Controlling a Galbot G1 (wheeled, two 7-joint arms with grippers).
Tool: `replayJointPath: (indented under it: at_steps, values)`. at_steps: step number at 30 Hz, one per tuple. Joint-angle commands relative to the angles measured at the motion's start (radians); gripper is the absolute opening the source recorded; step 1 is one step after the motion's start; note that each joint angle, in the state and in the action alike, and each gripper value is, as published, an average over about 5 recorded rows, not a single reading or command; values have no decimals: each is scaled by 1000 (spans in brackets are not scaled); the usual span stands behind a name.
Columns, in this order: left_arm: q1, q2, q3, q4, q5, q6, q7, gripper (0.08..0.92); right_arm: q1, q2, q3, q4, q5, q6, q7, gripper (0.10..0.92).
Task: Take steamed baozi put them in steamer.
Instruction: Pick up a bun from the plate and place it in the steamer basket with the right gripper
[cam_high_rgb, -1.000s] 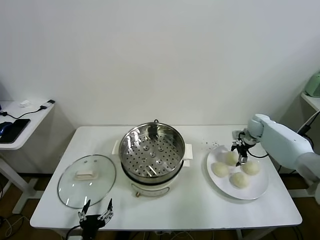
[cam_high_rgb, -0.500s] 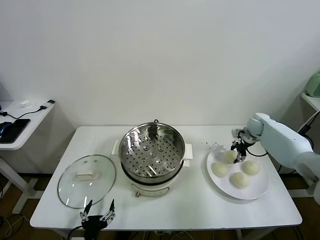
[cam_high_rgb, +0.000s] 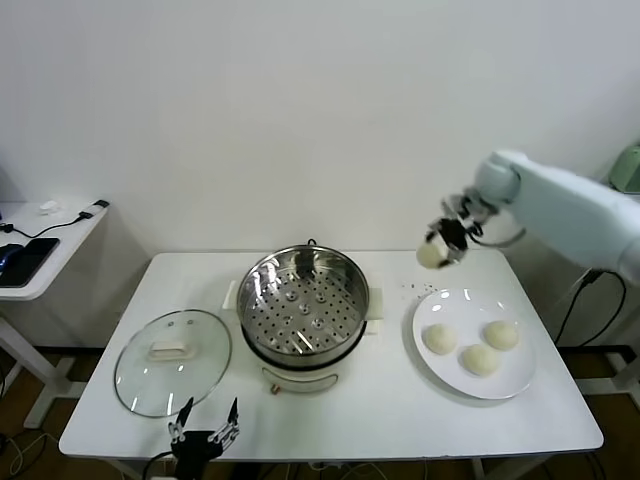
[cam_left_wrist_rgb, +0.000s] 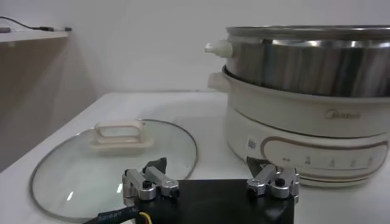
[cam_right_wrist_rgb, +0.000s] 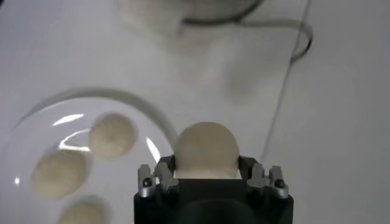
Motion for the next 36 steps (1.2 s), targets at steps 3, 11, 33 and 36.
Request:
replayJointPath:
  at_steps: [3, 11, 33, 36]
  values:
    - [-10, -4, 11, 17, 7, -13, -3, 823, 180, 285, -135, 216, -10, 310, -14, 670]
    - [-19, -1, 25, 37, 22, -16, -2, 823, -83, 442, -36, -88, -332, 582, 10, 678]
    - [-16, 3, 23, -11, 0, -11, -4, 823, -308, 621, 199, -561, -538, 693, 61, 679]
    - [-18, 5, 22, -16, -6, -11, -4, 823, -314, 625, 204, -575, -543, 693, 74, 679]
